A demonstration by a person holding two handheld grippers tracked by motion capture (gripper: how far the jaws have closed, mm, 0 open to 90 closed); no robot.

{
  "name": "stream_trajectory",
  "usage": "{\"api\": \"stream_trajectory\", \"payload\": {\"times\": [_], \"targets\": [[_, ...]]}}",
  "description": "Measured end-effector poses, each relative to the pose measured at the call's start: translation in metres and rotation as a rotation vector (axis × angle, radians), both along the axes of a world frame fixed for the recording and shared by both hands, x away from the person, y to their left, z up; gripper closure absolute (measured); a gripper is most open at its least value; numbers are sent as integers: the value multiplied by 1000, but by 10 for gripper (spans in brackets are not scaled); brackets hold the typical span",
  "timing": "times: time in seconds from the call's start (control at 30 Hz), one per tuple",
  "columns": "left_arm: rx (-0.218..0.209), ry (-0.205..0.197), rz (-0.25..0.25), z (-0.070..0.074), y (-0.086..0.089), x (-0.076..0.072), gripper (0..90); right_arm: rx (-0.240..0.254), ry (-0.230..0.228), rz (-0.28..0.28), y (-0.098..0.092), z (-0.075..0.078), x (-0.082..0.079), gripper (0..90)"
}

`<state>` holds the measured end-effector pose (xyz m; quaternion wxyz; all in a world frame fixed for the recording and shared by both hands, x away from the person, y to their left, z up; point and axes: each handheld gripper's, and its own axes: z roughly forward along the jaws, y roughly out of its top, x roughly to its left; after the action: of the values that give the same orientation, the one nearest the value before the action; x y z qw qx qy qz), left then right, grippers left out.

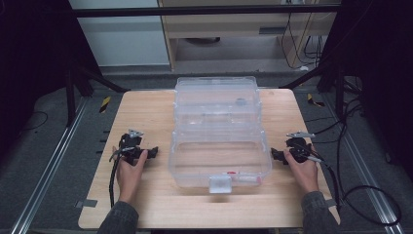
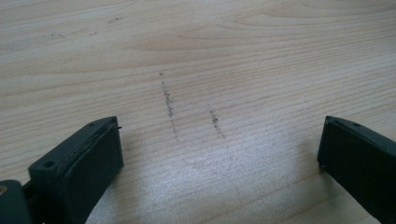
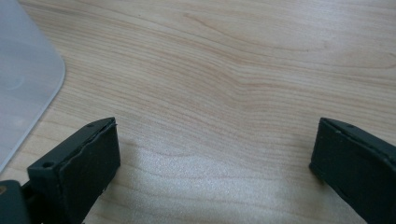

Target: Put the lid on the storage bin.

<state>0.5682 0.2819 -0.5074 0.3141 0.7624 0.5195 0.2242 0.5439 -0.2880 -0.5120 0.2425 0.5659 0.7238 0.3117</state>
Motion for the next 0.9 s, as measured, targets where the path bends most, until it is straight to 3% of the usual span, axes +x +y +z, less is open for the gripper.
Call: {"api": "stream_trajectory", "payload": {"times": [0.2, 0.4, 0.53, 0.6, 0.7, 0.73, 0.8, 0.83, 0.87, 0.9], "targets": [[2, 1, 17, 0, -2, -2, 0, -2, 0, -7, 3, 0, -5, 13], [1, 1, 19, 0, -3, -6, 0, 1, -3, 24, 3, 0, -9, 14], [1, 4, -53, 0, -4, -16, 0, 8, -8, 54, 3, 0, -14, 35], [7, 16, -87, 2, -6, -23, 11, 47, -11, 71, 2, 2, -21, 64], [2, 10, -107, 11, -8, -38, 34, 4, -39, 126, 3, 15, -39, 66], [23, -8, -141, 19, -11, -49, 36, -14, -55, 140, 5, 20, -44, 71], [38, -13, -164, 22, -13, -53, 37, -39, -76, 158, 6, 25, -50, 81], [38, -32, -210, 30, -16, -63, 37, -93, -98, 176, 9, 36, -62, 105], [38, -32, -210, 30, -16, -63, 37, -93, -98, 176, 9, 36, -62, 105], [26, -50, -250, 37, -17, -71, 37, -173, -102, 198, 11, 46, -74, 114]]}}
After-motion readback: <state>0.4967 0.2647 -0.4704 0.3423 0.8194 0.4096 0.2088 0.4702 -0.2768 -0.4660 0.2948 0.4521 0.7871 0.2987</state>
